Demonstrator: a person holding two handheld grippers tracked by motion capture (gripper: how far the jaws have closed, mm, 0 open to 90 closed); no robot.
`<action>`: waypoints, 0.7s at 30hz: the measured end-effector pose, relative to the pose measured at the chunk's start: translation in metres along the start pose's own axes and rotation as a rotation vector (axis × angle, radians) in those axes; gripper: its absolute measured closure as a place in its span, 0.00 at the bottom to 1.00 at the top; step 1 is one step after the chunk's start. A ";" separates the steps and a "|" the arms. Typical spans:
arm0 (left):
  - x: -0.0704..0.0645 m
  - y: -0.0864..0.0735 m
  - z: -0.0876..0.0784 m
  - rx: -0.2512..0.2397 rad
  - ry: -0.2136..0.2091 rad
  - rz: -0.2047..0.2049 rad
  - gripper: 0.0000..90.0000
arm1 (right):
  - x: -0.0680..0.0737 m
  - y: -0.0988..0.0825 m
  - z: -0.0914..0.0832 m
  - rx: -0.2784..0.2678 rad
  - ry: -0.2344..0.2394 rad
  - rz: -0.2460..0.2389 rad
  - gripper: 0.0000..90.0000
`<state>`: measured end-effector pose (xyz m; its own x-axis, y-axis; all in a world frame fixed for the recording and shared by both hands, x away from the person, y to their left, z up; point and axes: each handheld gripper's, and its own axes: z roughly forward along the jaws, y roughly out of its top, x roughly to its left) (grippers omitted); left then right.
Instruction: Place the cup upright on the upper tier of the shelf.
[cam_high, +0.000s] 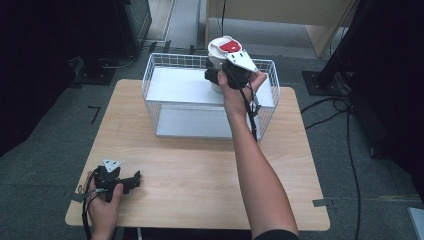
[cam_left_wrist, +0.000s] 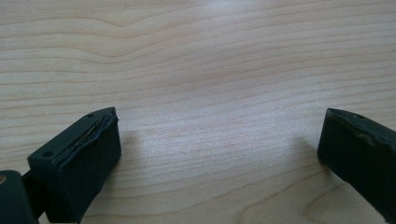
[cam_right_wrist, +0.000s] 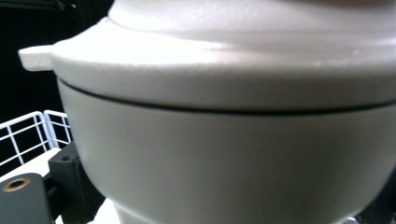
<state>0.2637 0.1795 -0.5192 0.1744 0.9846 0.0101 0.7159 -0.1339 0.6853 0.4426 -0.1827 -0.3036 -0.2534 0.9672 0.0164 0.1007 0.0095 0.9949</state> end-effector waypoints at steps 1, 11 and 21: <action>0.000 0.000 0.000 0.000 0.000 0.000 0.00 | 0.000 0.000 0.000 0.000 0.000 0.000 0.08; 0.000 0.000 0.000 0.000 0.000 0.002 0.00 | -0.002 -0.005 -0.003 0.002 0.010 0.038 0.07; 0.000 0.000 0.000 -0.001 0.001 0.001 0.00 | -0.003 -0.001 -0.011 0.019 0.051 0.058 0.00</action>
<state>0.2637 0.1796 -0.5192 0.1748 0.9845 0.0117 0.7146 -0.1351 0.6863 0.4332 -0.1887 -0.3038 -0.2955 0.9520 0.0800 0.1349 -0.0413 0.9900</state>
